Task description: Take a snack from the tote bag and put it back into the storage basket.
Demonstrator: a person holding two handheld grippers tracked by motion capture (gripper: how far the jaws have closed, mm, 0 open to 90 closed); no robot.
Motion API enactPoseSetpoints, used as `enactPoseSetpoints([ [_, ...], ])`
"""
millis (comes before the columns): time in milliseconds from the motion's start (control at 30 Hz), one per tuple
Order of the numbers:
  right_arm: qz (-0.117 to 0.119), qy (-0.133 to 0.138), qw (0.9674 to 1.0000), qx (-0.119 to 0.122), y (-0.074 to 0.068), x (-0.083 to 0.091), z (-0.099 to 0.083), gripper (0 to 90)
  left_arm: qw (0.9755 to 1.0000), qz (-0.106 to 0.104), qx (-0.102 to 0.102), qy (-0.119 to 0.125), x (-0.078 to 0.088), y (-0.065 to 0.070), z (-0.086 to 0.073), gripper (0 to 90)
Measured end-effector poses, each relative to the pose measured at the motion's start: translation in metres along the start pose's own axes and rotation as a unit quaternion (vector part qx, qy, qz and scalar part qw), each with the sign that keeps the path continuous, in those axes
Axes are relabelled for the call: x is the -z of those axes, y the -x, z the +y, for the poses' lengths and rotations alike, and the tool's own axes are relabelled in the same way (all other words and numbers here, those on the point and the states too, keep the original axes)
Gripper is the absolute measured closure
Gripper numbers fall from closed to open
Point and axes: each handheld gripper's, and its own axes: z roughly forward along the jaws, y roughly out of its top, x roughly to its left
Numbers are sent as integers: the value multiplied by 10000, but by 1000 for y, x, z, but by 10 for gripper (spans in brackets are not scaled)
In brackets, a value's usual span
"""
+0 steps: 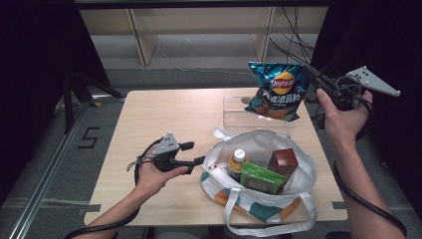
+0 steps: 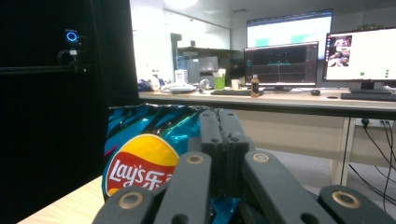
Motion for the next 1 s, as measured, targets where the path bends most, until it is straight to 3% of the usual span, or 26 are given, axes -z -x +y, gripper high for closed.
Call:
enactPoseSetpoints([
  [967,-173,-43,9998,-101,12,-24,-5,900,10000,45,29,55,0,-1,1,321],
  [1000,-189,-136,9997,-123,12,-24,-5,900,10000,43,11,51,0,-2,1,320],
])
